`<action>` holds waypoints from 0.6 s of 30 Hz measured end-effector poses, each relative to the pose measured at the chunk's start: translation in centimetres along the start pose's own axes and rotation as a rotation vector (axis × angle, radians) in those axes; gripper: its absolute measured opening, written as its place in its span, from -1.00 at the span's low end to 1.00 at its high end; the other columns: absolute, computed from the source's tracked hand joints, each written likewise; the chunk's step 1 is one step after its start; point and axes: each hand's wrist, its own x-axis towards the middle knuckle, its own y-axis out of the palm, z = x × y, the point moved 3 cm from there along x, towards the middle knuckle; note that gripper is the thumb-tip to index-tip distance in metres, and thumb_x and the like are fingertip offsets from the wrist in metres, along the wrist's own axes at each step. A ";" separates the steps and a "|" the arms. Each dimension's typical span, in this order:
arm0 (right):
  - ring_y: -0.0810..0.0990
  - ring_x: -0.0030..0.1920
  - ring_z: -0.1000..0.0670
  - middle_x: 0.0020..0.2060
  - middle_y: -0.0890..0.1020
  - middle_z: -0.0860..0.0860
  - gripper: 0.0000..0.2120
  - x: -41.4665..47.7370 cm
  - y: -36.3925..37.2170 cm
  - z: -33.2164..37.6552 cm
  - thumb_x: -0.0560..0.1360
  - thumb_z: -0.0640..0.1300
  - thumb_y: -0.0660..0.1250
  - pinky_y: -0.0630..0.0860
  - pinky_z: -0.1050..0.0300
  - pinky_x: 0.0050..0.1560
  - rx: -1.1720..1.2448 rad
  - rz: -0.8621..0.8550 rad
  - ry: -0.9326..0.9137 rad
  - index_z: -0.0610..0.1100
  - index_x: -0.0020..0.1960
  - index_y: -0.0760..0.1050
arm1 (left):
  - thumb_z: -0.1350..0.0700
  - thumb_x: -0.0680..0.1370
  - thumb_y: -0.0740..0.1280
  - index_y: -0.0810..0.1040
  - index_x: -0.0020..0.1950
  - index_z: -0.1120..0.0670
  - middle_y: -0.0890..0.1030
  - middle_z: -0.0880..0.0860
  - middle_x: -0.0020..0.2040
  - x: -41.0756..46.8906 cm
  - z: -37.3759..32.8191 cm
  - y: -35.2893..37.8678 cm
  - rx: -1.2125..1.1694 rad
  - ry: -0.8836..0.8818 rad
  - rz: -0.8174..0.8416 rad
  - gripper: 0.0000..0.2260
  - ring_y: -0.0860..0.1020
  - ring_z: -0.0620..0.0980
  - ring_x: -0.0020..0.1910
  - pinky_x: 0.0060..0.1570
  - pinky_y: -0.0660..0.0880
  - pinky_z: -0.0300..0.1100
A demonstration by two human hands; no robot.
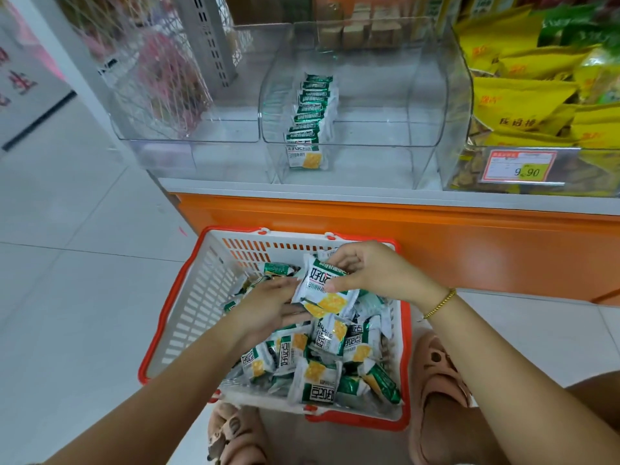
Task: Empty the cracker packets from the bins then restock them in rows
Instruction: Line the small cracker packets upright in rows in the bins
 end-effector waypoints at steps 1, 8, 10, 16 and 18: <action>0.57 0.07 0.15 0.03 0.62 0.10 -0.64 0.0 0.1 0.4 0.31 -0.02 0.56 0.49 0.30 0.14 0.001 -0.033 -0.011 -0.02 0.07 0.58 | 0.03 0.60 0.27 0.48 0.32 0.15 0.57 0.10 0.25 -0.4 -0.4 0.1 -0.017 0.030 -0.001 -0.66 0.61 0.14 0.11 0.02 0.59 -0.11; 0.45 -0.24 0.13 -0.17 0.51 0.09 -0.59 -0.8 -0.7 4.2 0.22 0.17 0.50 0.39 0.30 -0.24 0.050 -0.124 -0.141 0.09 0.01 0.55 | 0.06 0.37 0.40 0.50 -0.03 -0.02 0.59 -0.05 0.05 -4.2 -4.9 1.5 0.022 0.238 0.026 -0.79 0.59 0.01 0.10 0.01 0.57 -0.17; 0.50 -0.13 0.12 -0.05 0.52 0.11 -0.46 -0.7 -1.5 5.3 0.18 0.29 0.42 0.45 0.27 -0.18 -0.013 -0.107 -0.114 0.12 0.10 0.49 | 0.10 0.37 0.42 0.53 0.05 0.07 0.62 0.02 0.08 -4.6 -6.2 1.4 0.033 0.273 0.006 -0.73 0.60 0.01 0.09 -0.06 0.58 -0.17; 0.62 -0.10 0.15 0.00 0.64 0.06 -0.58 0.2 -3.4 9.7 0.32 -0.02 0.51 0.58 0.23 -0.10 0.129 0.008 -0.126 -0.03 0.15 0.54 | 0.03 0.36 0.52 0.47 0.29 0.19 0.64 0.12 0.12 -5.5 -12.0 1.1 0.196 0.511 -0.051 -0.44 0.64 0.07 0.06 0.07 0.58 -0.09; 0.62 -0.04 0.14 0.02 0.64 0.06 -0.62 0.9 -4.5 11.6 0.35 -0.14 0.52 0.59 0.21 -0.04 0.133 -0.004 -0.161 -0.02 0.14 0.53 | -0.04 0.33 0.54 0.46 0.31 0.17 0.64 0.11 0.13 -5.9 -14.0 0.9 0.233 0.595 -0.070 -0.37 0.64 0.09 0.06 0.10 0.56 0.00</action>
